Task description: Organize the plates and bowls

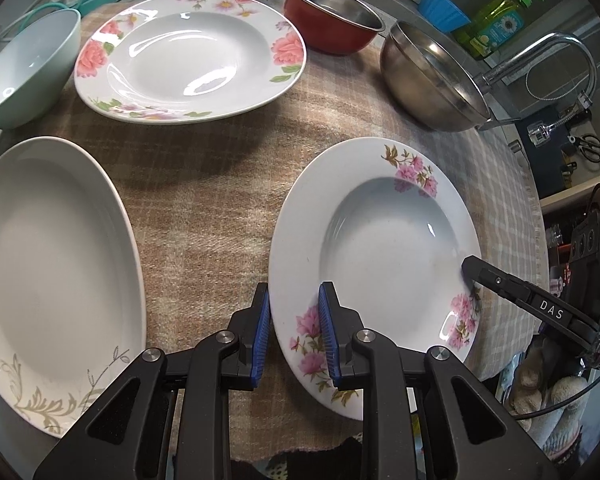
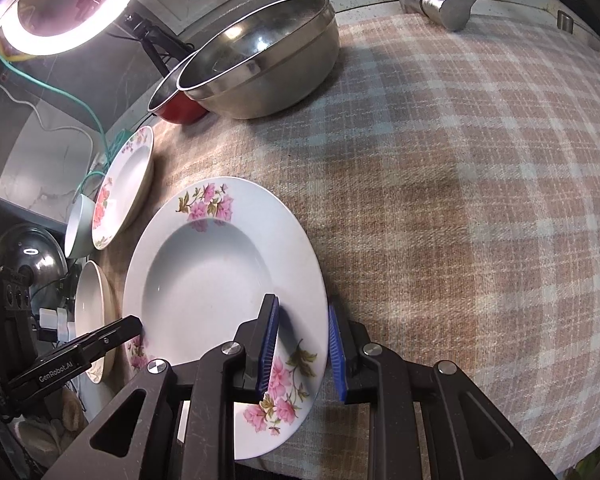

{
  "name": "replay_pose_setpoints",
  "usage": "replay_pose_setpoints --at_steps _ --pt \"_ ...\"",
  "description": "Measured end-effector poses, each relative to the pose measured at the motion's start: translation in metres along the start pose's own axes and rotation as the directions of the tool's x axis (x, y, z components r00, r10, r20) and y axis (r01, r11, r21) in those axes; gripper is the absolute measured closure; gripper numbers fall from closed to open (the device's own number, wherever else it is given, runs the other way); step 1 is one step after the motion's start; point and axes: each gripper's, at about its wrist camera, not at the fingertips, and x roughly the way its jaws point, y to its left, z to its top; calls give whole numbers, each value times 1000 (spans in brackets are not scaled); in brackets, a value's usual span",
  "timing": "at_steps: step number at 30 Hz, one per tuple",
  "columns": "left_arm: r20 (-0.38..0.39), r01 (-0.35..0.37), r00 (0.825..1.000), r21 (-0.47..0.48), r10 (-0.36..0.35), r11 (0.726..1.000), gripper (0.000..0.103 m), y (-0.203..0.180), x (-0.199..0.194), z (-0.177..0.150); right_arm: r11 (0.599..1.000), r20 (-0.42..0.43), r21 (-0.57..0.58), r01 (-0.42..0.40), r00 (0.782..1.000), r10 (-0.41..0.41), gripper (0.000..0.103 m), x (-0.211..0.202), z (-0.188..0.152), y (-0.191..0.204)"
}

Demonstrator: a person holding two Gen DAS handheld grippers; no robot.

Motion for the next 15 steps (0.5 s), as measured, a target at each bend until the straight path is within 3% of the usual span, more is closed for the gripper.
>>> replay_pose_setpoints --at_steps 15 --pt "0 -2 1000 8 2 1000 81 0 0 -1 1000 3 -2 9 1000 -9 82 0 -5 1"
